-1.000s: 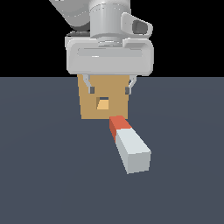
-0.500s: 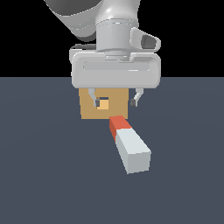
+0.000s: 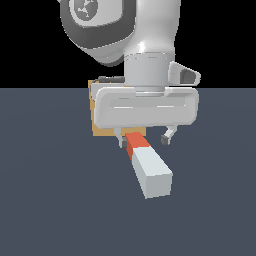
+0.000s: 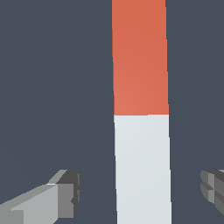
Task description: Insert the peg into the horizontal hole in a box.
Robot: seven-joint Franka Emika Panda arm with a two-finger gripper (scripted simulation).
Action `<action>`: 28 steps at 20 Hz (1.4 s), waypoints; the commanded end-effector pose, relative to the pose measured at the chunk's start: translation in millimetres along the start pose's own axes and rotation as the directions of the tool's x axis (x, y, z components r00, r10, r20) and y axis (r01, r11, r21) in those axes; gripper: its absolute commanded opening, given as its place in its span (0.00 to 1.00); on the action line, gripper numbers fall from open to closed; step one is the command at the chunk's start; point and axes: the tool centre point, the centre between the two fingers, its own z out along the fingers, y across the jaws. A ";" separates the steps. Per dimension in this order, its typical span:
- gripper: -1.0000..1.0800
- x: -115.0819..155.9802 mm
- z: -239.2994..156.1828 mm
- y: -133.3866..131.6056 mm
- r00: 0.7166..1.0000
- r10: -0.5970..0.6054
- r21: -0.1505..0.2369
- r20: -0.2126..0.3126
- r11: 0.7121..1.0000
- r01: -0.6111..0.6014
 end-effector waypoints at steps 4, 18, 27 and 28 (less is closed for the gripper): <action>0.96 -6.1 10.1 7.4 1.000 -0.024 -0.003 0.001 1.000 0.024; 0.96 -6.1 44.6 7.2 1.000 -0.026 -0.003 0.001 1.000 0.026; 0.00 -6.6 60.9 8.6 1.000 -0.026 -0.003 0.001 1.000 0.026; 0.00 -6.6 60.9 8.6 1.000 -0.026 -0.003 0.001 1.000 0.026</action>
